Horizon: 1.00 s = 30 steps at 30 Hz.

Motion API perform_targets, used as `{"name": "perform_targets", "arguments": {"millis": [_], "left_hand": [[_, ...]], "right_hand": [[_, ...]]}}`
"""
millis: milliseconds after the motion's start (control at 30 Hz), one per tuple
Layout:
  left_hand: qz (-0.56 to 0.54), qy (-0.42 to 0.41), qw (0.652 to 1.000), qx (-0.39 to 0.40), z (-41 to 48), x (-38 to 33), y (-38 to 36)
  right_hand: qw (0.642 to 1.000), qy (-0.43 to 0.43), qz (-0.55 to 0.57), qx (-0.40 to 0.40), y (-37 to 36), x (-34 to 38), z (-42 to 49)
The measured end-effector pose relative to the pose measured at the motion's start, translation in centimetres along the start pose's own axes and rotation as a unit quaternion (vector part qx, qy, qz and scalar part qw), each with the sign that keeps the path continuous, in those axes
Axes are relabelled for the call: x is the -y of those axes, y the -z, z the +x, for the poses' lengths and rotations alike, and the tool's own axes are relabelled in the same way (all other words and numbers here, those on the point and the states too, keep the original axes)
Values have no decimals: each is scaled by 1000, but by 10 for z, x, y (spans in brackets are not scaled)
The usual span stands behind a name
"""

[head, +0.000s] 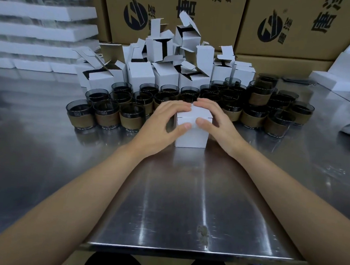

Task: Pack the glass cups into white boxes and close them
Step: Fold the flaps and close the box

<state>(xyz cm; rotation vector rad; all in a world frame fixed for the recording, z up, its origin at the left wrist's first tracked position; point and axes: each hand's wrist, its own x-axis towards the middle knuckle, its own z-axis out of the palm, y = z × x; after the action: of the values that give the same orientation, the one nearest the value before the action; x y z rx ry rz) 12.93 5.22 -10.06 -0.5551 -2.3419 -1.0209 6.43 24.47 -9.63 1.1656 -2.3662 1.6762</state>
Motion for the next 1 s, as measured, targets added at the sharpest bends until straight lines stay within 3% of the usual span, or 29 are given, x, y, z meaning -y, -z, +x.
{"name": "perform_targets", "arguments": {"millis": [67,300,600,733,1000], "left_hand": [[28,-16,999,-14,1,1,-2],[10,4,997,-82,3,-8,-6],[-9,32,999,-42,3,-12,1],[-52,78,995,-14,5,-18,-3],[-75,114,989,-50,-3,-8,-6]], "right_hand": [[999,26,-41,-17,-2,1,0],[988,101,-31,-116,-9,8,1],[991,98,-72,-63,0,3,-2],[997,59,-28,-40,-7,8,4],[998,37,-38,-43,2,7,-3]]}}
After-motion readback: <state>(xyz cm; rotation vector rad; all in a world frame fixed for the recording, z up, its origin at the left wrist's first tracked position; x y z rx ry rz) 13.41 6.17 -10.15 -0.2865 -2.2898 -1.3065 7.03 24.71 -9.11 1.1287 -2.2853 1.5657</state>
